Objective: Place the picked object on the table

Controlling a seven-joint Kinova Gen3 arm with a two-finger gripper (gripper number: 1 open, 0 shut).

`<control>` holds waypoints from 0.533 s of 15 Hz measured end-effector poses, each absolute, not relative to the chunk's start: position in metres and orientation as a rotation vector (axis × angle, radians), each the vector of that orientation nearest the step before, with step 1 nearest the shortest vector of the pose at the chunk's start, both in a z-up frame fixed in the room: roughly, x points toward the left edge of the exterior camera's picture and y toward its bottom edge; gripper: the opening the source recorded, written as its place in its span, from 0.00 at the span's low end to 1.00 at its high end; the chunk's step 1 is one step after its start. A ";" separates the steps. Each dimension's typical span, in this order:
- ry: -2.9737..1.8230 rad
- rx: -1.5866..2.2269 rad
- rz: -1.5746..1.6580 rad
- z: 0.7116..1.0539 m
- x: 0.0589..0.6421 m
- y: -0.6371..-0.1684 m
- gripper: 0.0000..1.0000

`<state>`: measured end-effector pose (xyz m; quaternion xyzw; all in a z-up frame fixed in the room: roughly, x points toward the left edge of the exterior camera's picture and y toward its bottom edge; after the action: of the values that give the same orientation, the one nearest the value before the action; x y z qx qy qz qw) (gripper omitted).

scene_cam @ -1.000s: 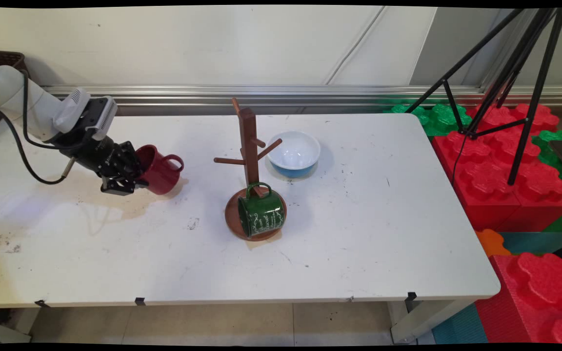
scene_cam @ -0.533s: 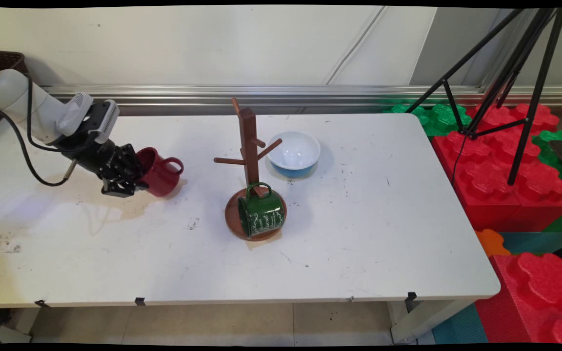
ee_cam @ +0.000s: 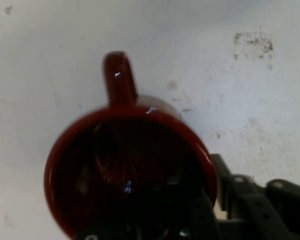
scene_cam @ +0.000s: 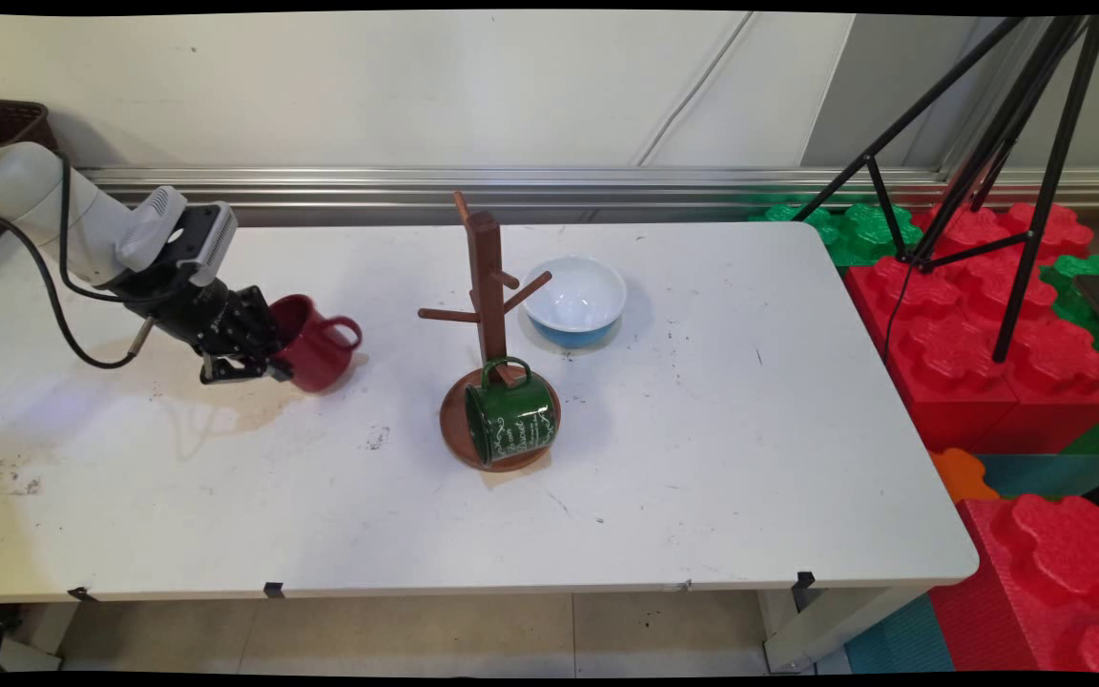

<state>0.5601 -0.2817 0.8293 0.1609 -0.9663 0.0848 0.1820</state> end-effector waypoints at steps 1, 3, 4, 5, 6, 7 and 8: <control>-2.727 0.454 0.238 0.829 0.560 -0.282 1.00; -2.725 0.456 0.237 0.828 0.560 -0.283 1.00; -2.724 0.457 0.238 0.828 0.559 -0.283 1.00; -2.722 0.459 0.238 0.828 0.559 -0.283 1.00; -2.720 0.460 0.239 0.828 0.559 -0.284 1.00; -2.719 0.463 0.240 0.828 0.559 -0.284 1.00; -2.717 0.464 0.240 0.828 0.559 -0.284 1.00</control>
<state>0.5593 -0.2844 0.8279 0.1649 -0.9648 0.0853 0.1861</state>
